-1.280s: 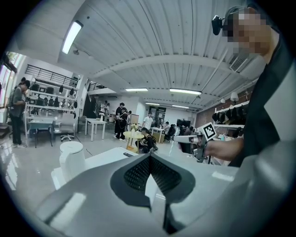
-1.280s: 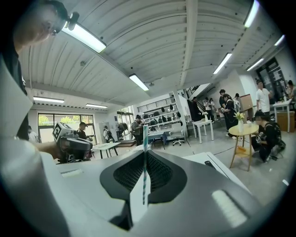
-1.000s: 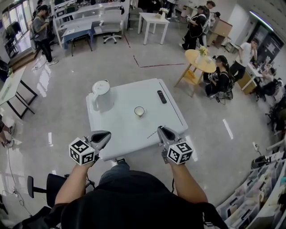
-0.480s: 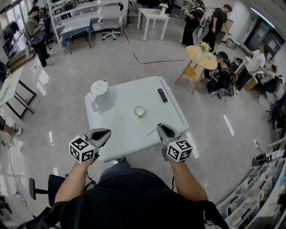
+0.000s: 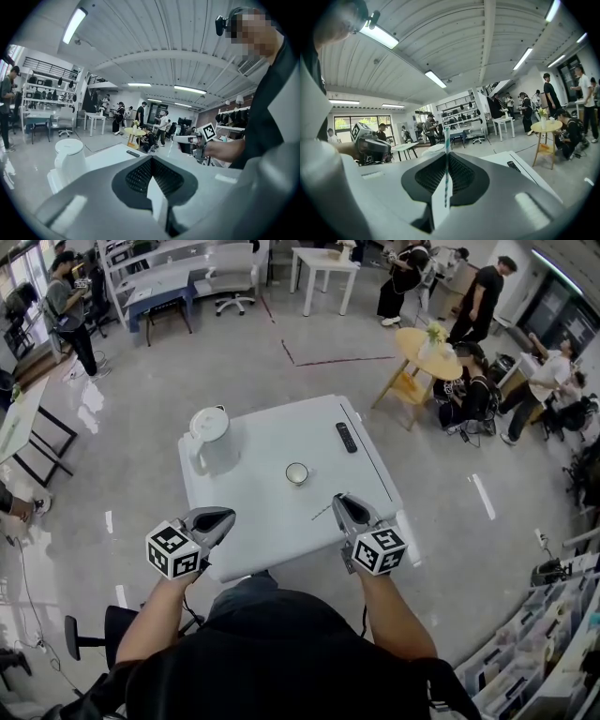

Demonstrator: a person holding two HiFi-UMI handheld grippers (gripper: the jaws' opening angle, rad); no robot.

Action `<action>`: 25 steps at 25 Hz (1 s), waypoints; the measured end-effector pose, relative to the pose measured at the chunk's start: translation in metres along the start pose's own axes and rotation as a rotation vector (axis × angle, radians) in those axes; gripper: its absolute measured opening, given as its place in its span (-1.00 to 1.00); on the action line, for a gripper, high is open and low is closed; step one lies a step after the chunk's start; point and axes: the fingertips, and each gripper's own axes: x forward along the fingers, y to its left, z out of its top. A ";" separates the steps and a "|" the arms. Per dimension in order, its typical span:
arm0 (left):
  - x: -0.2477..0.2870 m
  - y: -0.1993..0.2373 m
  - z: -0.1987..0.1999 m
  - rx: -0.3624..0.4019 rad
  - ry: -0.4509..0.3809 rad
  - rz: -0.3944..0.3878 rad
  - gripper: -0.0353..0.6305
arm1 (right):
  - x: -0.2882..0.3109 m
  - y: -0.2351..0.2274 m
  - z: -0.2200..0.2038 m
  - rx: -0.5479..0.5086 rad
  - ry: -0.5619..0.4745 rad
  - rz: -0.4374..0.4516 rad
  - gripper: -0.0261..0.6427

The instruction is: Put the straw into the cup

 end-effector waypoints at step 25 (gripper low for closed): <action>0.019 0.057 -0.009 -0.055 0.043 -0.018 -0.89 | 0.067 -0.025 -0.004 0.026 0.048 -0.015 -0.79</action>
